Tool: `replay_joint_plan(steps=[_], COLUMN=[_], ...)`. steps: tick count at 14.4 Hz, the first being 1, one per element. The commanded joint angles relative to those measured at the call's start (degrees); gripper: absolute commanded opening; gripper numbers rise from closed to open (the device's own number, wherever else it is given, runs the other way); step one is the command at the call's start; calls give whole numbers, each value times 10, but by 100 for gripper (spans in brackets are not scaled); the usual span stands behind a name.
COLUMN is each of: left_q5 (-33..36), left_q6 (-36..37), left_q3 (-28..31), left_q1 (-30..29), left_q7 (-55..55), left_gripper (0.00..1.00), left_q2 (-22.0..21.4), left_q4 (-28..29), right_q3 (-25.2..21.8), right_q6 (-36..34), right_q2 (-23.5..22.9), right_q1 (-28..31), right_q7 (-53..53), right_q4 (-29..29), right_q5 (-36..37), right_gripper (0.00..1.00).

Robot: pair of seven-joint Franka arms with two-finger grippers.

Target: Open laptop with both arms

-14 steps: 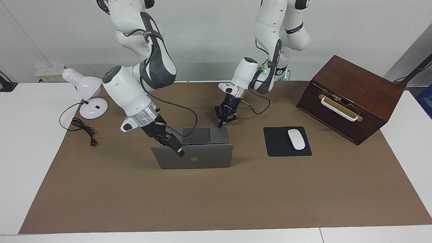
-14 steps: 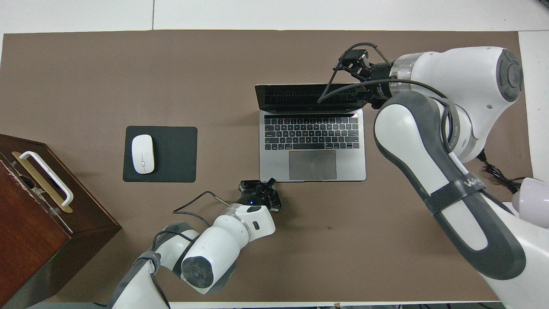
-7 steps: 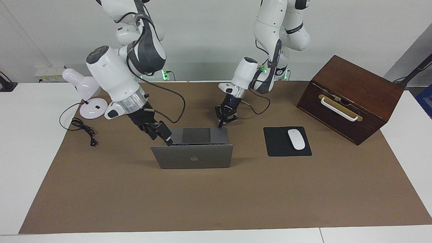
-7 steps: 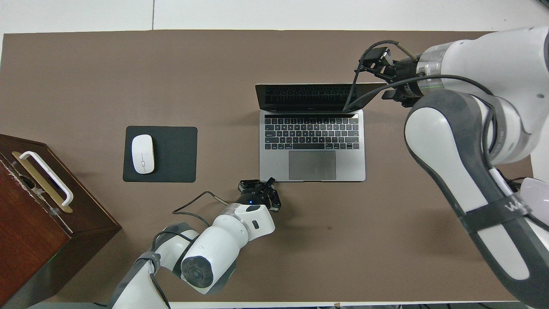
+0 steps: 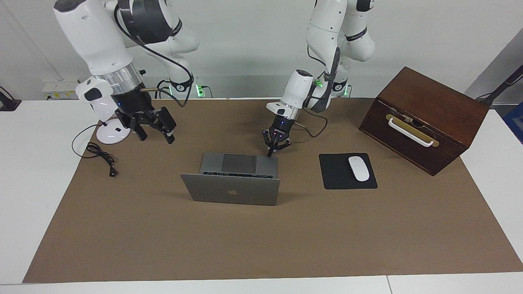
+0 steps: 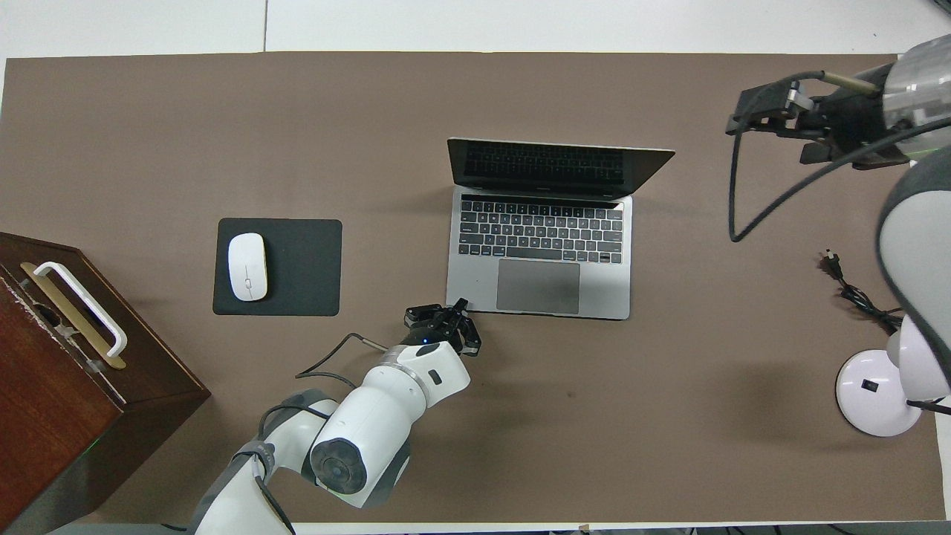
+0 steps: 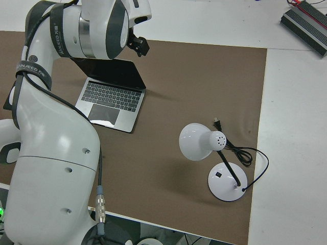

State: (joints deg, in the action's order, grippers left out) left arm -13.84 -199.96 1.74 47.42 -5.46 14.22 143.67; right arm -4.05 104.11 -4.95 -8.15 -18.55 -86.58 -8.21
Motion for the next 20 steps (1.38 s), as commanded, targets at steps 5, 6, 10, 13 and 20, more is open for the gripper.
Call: replay_joint_plan(steps=[5,6,10,13,20], left_q5=[-15,-15,-15,-15,-6], left_q6=[137,155,227,274,532], left_q3=[10,10,13,13,13], left_q1=[-22,-24,-46,-70,-162], left_q7=[3,3,4,7,66], left_gripper=[0,0,0,0,0], left_q2=[-95,-107,-150,-172,-234], left_q4=[-17,-17,-21,-27,-122], right_q3=[5,5,6,6,6], right_q6=[-115,-130,-158,-163,-124], right_q2=[46,57,70,82,92], right_q1=[38,39,61,75,89], right_q7=[200,215,300,309,269], right_q4=[36,36,25,-12,-66], right_q5=[90,100,132,137,126], right_gripper=[100,100,100,100,100])
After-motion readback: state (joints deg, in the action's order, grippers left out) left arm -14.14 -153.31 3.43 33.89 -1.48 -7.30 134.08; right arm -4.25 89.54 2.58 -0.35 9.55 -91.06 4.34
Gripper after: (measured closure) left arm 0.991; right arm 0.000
